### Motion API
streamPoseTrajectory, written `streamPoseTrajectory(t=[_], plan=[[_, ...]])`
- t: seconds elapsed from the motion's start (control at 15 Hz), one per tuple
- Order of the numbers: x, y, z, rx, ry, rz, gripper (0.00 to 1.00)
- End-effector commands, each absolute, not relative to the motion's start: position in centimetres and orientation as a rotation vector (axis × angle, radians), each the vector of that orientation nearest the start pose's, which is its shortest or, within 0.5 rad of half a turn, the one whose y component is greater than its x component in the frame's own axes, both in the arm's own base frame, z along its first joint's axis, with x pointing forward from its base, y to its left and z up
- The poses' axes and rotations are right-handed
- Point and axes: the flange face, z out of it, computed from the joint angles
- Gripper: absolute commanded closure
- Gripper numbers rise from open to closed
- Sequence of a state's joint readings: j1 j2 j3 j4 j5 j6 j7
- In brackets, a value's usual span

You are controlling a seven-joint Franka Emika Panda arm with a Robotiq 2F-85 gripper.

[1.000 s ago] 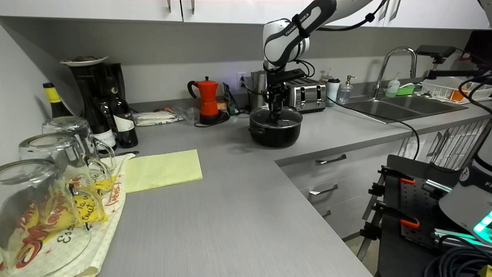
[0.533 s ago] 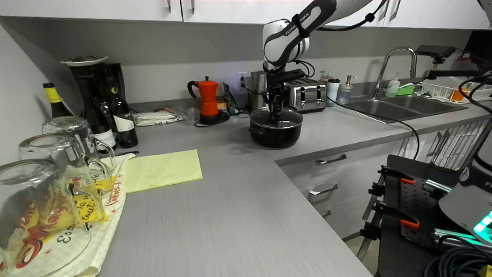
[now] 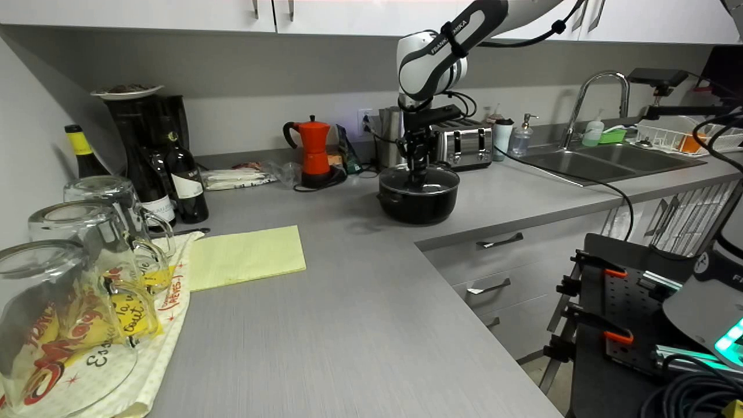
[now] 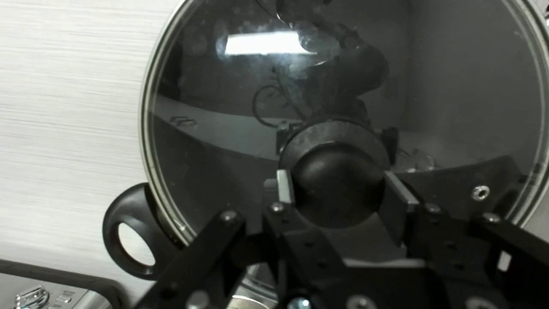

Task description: Put the lid on the pot

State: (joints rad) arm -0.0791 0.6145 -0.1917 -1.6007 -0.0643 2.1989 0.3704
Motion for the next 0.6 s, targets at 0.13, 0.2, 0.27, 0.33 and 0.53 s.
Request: streamPoseTrajectory(t=[0.13, 0.2, 0.27, 0.33, 0.53], plan=[[66.62, -17.45, 27.59, -3.153, 0.901, 0.050, 0.75], [66.59, -17.50, 27.53, -3.152, 0.901, 0.050, 0.75], [66.54, -17.54, 27.49, -3.152, 0.897, 0.050, 0.75], [66.45, -17.57, 27.45, -3.151, 0.889, 0.050, 0.75], [66.15, -17.55, 27.65, -3.147, 0.862, 0.044, 0.24]])
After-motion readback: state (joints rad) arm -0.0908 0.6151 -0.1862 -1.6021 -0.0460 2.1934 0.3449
